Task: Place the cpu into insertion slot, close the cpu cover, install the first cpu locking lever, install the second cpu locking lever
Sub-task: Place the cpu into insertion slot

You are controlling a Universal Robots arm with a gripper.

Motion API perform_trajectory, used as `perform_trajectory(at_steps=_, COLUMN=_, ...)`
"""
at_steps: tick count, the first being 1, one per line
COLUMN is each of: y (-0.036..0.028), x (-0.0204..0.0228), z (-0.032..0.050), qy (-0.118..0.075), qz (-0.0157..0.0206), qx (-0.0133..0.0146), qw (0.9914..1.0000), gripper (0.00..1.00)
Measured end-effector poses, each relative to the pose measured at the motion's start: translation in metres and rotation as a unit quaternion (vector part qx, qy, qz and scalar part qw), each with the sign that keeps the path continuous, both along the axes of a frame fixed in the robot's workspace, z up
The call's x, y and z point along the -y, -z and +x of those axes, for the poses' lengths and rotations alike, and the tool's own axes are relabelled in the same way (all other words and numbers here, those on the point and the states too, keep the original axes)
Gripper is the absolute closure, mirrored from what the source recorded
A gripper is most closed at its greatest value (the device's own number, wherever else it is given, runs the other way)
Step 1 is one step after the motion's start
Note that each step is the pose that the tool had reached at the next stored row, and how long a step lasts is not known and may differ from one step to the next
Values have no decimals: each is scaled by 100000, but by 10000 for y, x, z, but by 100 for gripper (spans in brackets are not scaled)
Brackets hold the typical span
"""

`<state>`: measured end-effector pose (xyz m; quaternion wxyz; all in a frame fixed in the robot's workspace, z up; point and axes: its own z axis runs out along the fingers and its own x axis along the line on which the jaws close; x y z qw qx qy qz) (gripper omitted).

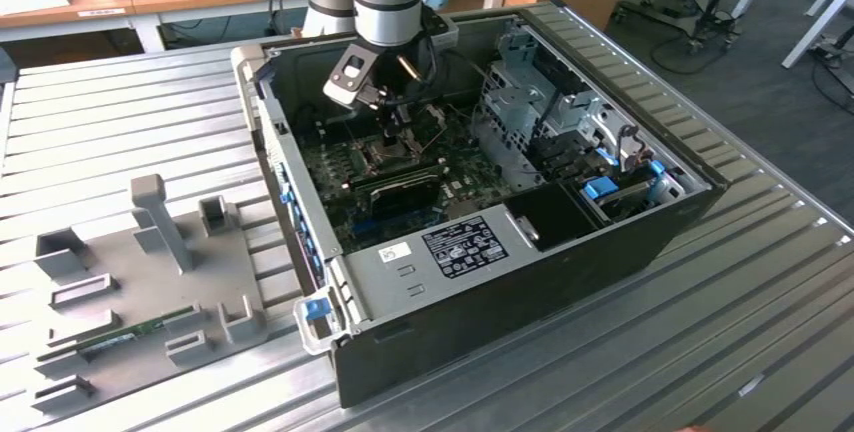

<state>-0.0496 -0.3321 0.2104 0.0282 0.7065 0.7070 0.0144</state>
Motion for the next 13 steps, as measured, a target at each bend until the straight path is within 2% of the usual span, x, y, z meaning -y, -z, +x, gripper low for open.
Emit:
perform_trajectory(at_steps=3, y=-1, x=0, z=0, qy=0, qz=-1, qx=0, qw=100000, gripper=90)
perform_trajectory(at_steps=5, y=-31, x=0, z=0, qy=2, qz=0, qx=1, qw=100000, gripper=90)
perform_trajectory(at_steps=13, y=-33, x=0, z=0, qy=2, qz=1, qx=0, qw=100000, gripper=90)
